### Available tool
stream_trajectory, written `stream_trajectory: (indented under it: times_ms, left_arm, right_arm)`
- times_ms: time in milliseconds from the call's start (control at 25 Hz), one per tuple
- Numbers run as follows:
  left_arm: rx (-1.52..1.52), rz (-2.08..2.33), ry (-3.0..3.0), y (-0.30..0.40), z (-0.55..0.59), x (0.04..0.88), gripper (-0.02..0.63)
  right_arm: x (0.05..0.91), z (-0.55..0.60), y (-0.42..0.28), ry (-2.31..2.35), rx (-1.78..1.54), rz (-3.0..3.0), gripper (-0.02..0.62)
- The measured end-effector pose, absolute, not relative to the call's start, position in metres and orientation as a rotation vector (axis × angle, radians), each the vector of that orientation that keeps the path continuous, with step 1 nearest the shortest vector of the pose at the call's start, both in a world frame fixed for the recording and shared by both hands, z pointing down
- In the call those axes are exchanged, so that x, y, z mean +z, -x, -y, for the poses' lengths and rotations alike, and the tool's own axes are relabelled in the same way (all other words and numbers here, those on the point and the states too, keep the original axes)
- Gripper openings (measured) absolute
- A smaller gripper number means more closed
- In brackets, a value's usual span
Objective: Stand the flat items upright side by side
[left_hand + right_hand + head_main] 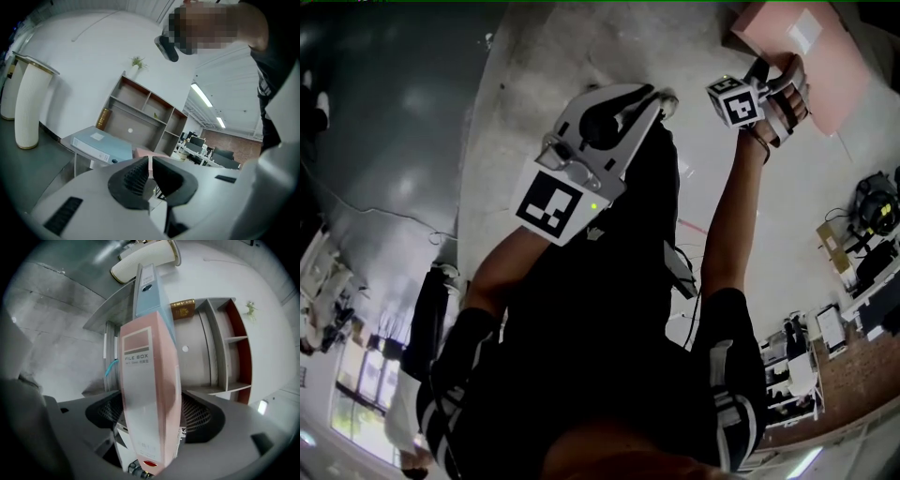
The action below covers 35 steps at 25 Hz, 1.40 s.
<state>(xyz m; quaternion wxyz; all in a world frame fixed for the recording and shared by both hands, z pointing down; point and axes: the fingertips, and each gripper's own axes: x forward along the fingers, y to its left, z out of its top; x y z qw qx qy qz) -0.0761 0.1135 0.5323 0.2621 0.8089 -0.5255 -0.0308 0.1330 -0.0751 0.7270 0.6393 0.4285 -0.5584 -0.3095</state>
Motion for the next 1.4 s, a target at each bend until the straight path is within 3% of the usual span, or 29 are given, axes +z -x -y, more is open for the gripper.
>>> stream_trajectory:
  times_ms: [720,1000,1400]
  left_arm:
    - [-0.079,1.399,-2.197,0.073,-0.125,0.514,0.043]
    - [-0.107,1.371,-2.253,0.056,-0.125,0.481,0.043]
    - [-0.183,1.365,-2.344,0.058,-0.128,0.414,0.043]
  right_arm:
    - [0.694,0.071,-0.135,-0.911,-0.640,1.374,0.346]
    - [0.645,0.047,-0.121,-0.942,-0.594,1.605,0.321]
    - [0.529,0.055,-0.133,-1.338,-0.342,1.956,0.313]
